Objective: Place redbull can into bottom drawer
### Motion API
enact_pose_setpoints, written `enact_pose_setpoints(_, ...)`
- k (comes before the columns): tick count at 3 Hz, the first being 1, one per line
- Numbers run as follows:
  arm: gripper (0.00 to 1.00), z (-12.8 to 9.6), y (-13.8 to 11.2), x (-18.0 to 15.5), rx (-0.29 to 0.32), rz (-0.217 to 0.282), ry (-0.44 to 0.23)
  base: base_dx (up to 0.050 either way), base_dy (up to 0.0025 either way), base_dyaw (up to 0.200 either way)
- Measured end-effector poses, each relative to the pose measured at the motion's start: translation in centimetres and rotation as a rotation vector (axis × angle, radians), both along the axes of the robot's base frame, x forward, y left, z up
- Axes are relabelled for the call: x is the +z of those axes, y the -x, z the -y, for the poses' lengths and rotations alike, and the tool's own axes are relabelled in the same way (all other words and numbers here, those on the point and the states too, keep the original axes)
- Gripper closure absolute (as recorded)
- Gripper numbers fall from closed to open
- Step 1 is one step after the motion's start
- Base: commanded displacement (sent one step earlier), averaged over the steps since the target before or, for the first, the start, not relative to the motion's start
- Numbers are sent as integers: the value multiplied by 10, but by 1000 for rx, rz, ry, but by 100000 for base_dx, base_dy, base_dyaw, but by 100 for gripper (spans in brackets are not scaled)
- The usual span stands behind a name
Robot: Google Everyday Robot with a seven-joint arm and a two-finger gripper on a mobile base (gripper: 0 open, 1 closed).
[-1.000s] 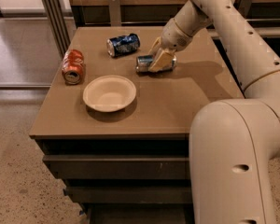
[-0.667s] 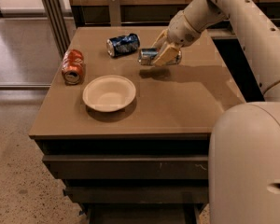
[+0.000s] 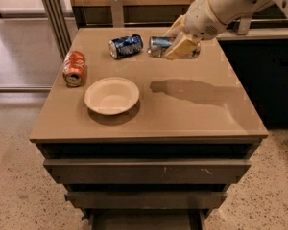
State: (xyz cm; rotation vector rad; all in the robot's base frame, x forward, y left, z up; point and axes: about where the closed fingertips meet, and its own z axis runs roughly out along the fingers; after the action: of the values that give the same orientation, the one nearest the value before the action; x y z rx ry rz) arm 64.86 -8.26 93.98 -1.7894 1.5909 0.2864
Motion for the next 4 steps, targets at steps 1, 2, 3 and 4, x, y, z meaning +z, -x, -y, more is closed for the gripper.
enact_pose_setpoints(1, 100, 0, 39, 21, -34, 65, -6, 0, 0, 0)
enact_pose_setpoints(2, 100, -4, 37, 15, -26, 53, -2, -3500, -2, 20)
enact_pose_setpoints(3, 100, -4, 37, 15, -26, 53, -2, -5004, 8, -53)
enact_pose_setpoints(4, 100, -4, 37, 15, -25, 53, -2, -4953, 7, -47)
